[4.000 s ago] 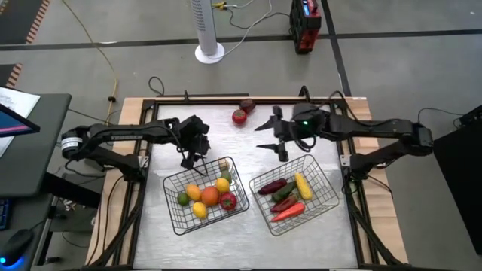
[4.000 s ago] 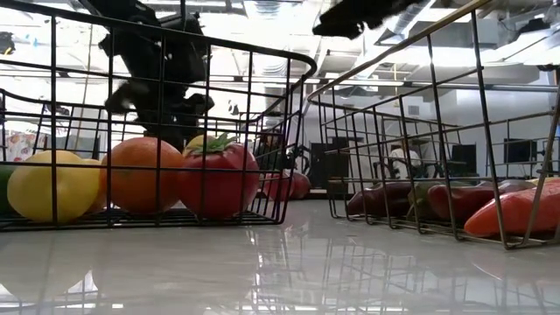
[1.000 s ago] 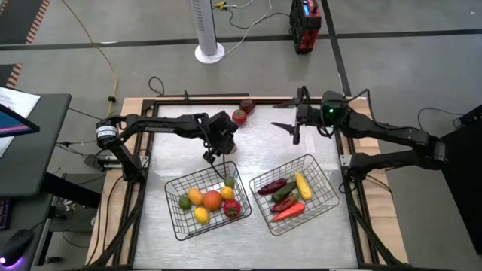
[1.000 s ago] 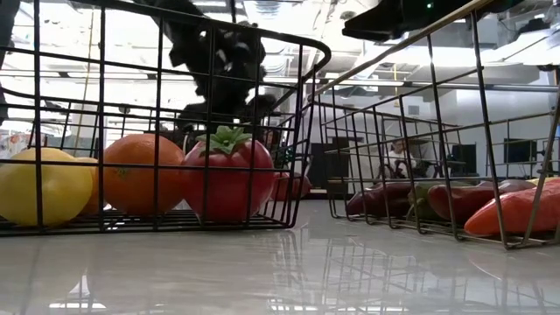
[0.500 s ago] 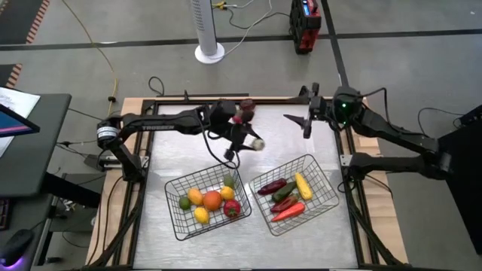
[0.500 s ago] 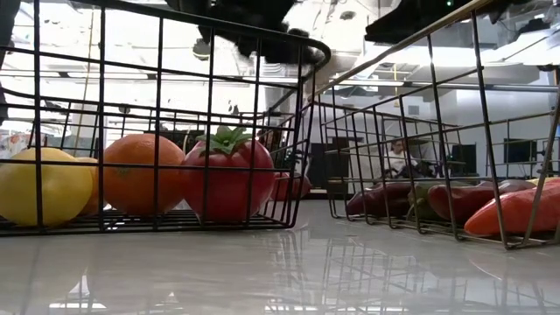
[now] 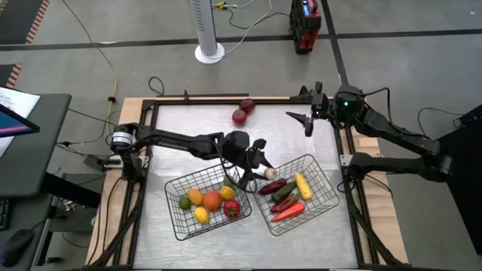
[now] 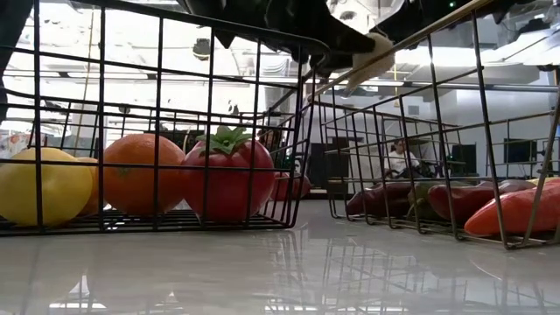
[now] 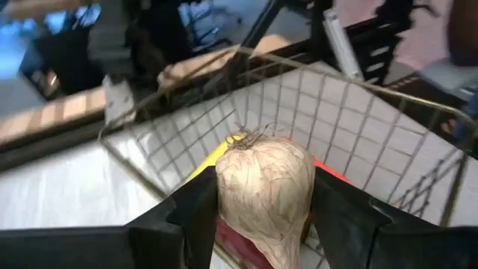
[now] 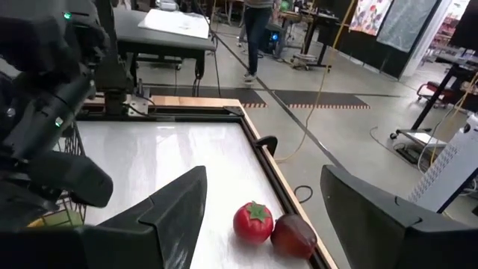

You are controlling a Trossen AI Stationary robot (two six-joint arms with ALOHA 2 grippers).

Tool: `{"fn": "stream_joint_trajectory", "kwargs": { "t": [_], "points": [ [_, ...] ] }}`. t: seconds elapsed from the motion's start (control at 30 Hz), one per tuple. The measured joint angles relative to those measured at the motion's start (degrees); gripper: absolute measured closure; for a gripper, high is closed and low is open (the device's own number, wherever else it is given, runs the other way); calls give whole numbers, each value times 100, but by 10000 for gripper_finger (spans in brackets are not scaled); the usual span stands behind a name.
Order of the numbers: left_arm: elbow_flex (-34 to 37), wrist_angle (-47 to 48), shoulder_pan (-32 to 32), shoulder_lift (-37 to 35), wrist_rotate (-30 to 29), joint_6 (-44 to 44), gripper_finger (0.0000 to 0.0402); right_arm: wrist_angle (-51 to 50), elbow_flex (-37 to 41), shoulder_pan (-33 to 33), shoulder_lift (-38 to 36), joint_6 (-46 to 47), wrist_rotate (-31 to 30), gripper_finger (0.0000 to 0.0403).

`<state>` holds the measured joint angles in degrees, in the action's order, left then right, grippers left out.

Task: Sort produce into baskets
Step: Put the white garlic into the gold wire basket, then put the red tomato into the black wire basket

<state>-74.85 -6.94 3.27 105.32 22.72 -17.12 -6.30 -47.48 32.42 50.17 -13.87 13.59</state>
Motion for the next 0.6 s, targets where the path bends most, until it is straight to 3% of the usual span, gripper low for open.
{"fn": "stream_joint_trajectory", "kwargs": {
  "t": [0.13, 0.37, 0.6],
  "points": [
    [-2, 195, -86, -11, -411, 332, 187, -24, 0, 0, 0, 9, -1, 111],
    [-3, 696, -70, -22, -271, 554, 95, -18, 0, 0, 2, 7, -2, 111],
    [-606, 1926, 249, -87, -1320, -2, 91, -16, 0, -2, 2, 6, -3, 111]
  ]
}}
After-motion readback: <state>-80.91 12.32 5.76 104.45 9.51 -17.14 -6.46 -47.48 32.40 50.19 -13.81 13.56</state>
